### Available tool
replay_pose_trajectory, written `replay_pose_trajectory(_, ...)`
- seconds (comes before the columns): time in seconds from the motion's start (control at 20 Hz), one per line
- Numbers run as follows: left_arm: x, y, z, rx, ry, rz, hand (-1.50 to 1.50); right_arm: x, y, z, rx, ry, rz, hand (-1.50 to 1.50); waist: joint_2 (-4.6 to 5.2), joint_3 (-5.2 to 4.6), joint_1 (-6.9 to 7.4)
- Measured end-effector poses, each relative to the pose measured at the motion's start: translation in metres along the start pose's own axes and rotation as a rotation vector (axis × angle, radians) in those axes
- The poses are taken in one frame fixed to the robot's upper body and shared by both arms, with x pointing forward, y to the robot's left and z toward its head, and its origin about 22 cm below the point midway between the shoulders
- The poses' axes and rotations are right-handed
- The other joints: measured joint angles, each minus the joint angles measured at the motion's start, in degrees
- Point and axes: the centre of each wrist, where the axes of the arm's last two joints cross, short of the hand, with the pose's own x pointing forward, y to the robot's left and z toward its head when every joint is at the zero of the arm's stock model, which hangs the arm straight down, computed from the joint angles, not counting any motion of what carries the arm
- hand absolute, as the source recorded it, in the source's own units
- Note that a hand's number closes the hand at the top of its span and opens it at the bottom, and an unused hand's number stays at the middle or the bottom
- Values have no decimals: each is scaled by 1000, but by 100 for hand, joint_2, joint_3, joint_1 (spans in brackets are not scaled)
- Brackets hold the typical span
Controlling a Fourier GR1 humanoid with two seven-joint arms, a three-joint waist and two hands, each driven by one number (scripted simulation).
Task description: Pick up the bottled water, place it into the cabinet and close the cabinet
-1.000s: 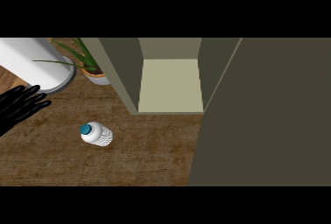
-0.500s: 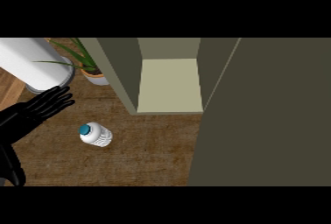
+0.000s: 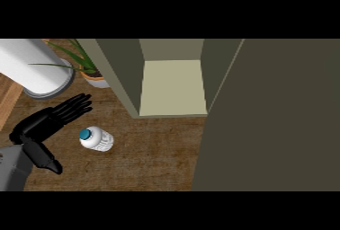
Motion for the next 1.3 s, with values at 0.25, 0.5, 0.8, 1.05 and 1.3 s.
replay_pose_trajectory(0.25,-24,-4,-8,18,43,-2,-150,3,0,-3,6,-1,8,-150,11,-7,-31)
replay_pose_trajectory(0.5,-48,-7,-11,53,65,-3,-150,3,2,-5,7,-11,4,-150,24,-13,-67)
replay_pose_trajectory(0.8,-71,-15,-21,85,64,-9,-150,3,1,-7,7,-21,12,-150,34,-16,-103)
replay_pose_trajectory(1.05,-84,-20,-23,104,47,-25,-150,3,0,-7,-1,-25,16,-150,37,-18,-126)
replay_pose_trajectory(1.3,-96,-28,-34,129,16,-17,-150,3,1,-5,2,-23,19,-150,38,-18,-146)
